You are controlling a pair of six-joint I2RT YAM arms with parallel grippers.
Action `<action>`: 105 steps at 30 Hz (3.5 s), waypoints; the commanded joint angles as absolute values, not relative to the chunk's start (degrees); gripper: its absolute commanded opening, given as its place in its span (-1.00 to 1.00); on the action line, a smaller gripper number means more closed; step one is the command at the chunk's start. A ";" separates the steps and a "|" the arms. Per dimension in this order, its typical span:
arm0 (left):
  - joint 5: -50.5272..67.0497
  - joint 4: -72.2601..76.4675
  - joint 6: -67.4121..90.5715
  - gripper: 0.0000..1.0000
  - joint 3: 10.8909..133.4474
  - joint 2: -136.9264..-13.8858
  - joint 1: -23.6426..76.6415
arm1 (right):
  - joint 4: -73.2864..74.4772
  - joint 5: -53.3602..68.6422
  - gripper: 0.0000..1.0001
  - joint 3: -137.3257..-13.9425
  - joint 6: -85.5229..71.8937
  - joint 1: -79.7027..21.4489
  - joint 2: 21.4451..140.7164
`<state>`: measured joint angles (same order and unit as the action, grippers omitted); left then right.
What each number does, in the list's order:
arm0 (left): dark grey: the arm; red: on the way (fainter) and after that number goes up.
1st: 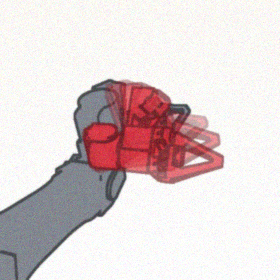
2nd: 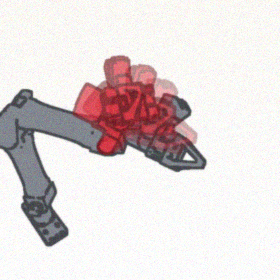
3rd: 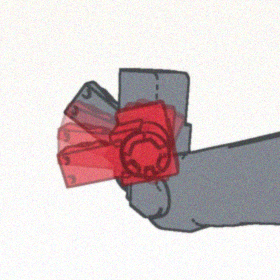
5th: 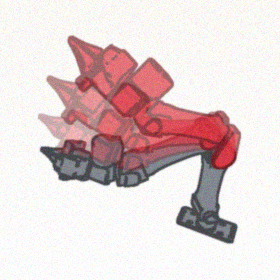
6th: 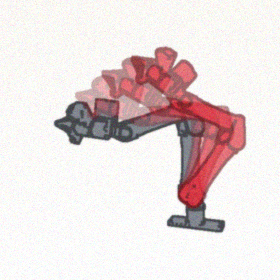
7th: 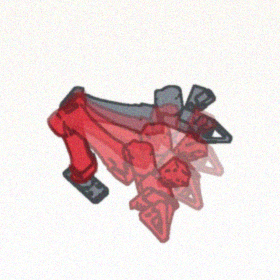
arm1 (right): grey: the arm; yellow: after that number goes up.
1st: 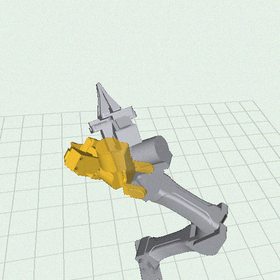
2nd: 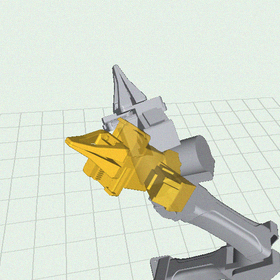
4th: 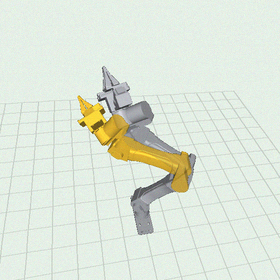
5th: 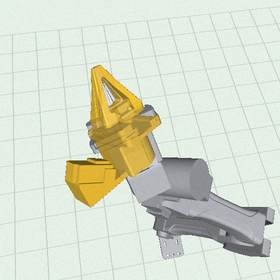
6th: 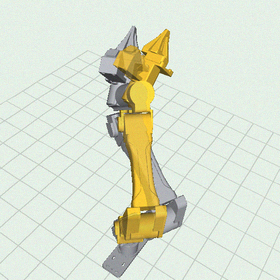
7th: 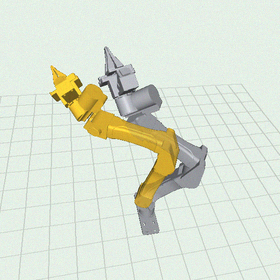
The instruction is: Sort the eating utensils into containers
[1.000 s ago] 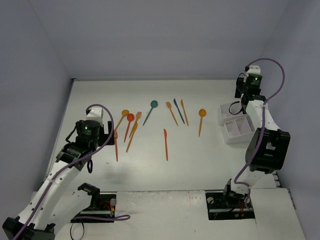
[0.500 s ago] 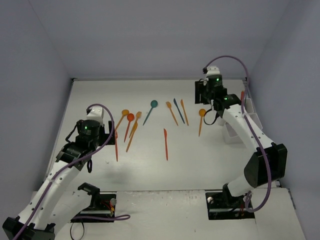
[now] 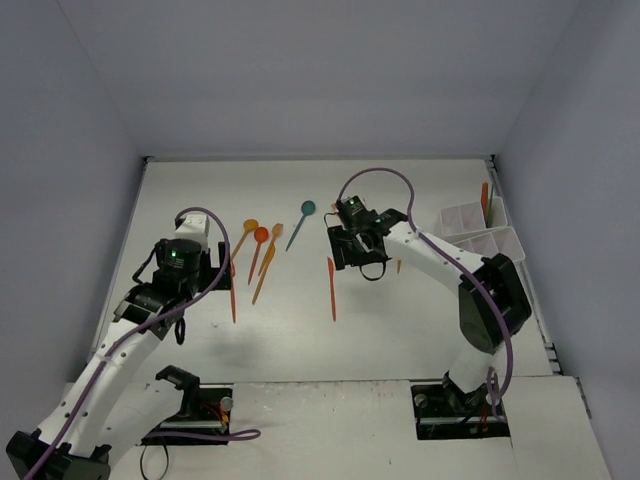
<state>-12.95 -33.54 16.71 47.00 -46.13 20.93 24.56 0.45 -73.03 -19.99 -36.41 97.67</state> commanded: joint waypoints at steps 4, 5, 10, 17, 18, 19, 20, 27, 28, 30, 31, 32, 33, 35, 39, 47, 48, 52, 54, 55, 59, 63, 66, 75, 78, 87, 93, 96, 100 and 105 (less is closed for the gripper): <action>-12.29 -30.76 16.61 0.94 47.11 -46.53 20.57 | 25.93 1.92 0.12 -75.98 -25.64 -39.56 103.65; -12.19 -30.76 16.61 0.94 47.11 -46.56 20.57 | 25.93 1.98 0.12 -76.44 -25.87 -39.82 104.49; -12.22 -30.84 16.69 0.94 47.11 -46.58 20.57 | 25.85 1.77 0.11 -79.08 -26.71 -40.59 108.49; -11.87 -30.94 16.79 0.94 47.11 -46.76 20.65 | 25.87 0.90 0.11 -81.39 -27.54 -41.34 112.62; -11.87 -30.89 16.79 0.94 47.11 -46.71 20.65 | 25.84 0.70 0.11 -81.56 -27.64 -41.49 113.12; -11.83 -30.85 16.79 0.94 47.11 -46.67 20.65 | 25.87 0.46 0.11 -81.68 -27.75 -41.63 113.41; -11.79 -30.86 16.79 0.94 47.11 -46.67 20.65 | 25.93 0.18 0.10 -81.74 -27.88 -41.77 113.50; -11.58 -30.78 16.79 0.94 47.20 -46.95 20.65 | 26.06 -1.84 -0.15 -81.83 -28.15 -43.13 115.22; -11.51 -30.85 16.79 0.94 47.19 -47.04 20.65 | 26.20 -2.14 -0.24 -81.80 -28.24 -43.37 115.51; -11.40 -30.85 16.79 0.94 47.13 -47.30 20.65 | 26.41 -2.59 -0.38 -81.52 -28.58 -43.90 115.81; -11.35 -30.85 16.79 0.94 47.18 -47.36 20.65 | 26.51 -2.69 -0.46 -81.42 -28.64 -44.00 115.97; -11.34 -30.85 16.79 0.94 47.20 -47.41 20.65 | 26.58 -2.72 -0.59 -81.31 -28.73 -44.11 116.21; -11.34 -30.84 16.79 0.94 47.20 -47.46 20.65 | 26.64 -2.71 -0.75 -81.20 -28.83 -44.21 116.46; -11.34 -30.79 16.79 0.94 47.20 -47.46 20.65 | 26.81 -2.46 -0.96 -81.06 -28.92 -44.30 116.68; -11.27 -30.85 16.79 0.94 47.17 -47.55 20.65 | 26.74 -2.59 -1.00 -81.84 -28.50 -43.97 116.29; -11.43 -30.85 16.75 0.94 47.20 -47.13 20.65 | 26.17 -12.75 -1.00 -87.41 -24.50 -41.66 104.90; -11.43 -30.85 16.70 0.94 47.20 -47.02 20.65 | 25.84 -14.58 -1.00 -87.79 -23.55 -41.04 101.97; -11.43 -30.85 16.70 0.94 47.20 -46.47 20.57 | 23.30 -19.81 -1.00 -85.55 -18.60 -34.36 93.30; -11.43 -30.78 16.70 0.94 47.13 -46.12 20.57 | 21.40 -20.35 -1.00 -83.73 -15.97 -29.70 88.52; -11.43 -30.76 16.70 0.94 47.11 -45.98 20.57 | 20.58 -20.76 -1.00 -82.86 -14.37 -27.63 86.32; -11.34 -30.76 16.76 0.94 47.13 -45.77 20.57 | 16.44 -22.22 -1.00 -79.28 -8.40 -19.87 77.79; -11.09 -30.68 16.78 0.94 47.20 -45.36 20.57 | 6.78 -22.23 -1.00 -71.86 -2.00 -10.01 70.07; -11.18 -30.77 16.70 0.94 47.11 -44.34 20.65 | -1.22 -21.29 -1.00 -67.65 -0.37 -4.35 66.44; -11.78 -30.79 16.61 0.94 46.85 -42.31 20.65 | -12.39 -19.12 -1.00 -61.18 7.26 8.26 66.90; -11.78 -30.83 16.52 0.94 46.85 -42.54 20.65 | -15.10 -19.21 -1.00 -59.57 8.50 9.93 68.38; -11.73 -30.76 16.52 0.94 47.06 -43.90 20.65 | -20.19 -19.78 -1.00 -55.14 8.97 12.25 72.45; -11.91 -30.85 16.52 0.94 47.07 -44.26 20.65 | -23.55 -20.00 -1.00 -51.51 8.96 12.84 73.46; -11.95 -30.77 16.44 0.94 47.03 -44.38 20.65 | -24.79 -20.15 -1.00 -50.10 8.96 13.11 73.84; -11.77 -30.77 16.52 0.94 47.11 -44.72 20.65 | -27.01 -20.45 -1.00 -47.54 9.04 13.53 74.33; -11.73 -30.81 16.52 0.94 47.07 -44.82 20.65 | -28.34 -20.35 -1.00 -44.04 8.75 13.80 73.83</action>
<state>-11.40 -33.56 16.71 46.33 -44.46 20.93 -21.88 -19.21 -45.50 8.71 13.29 74.51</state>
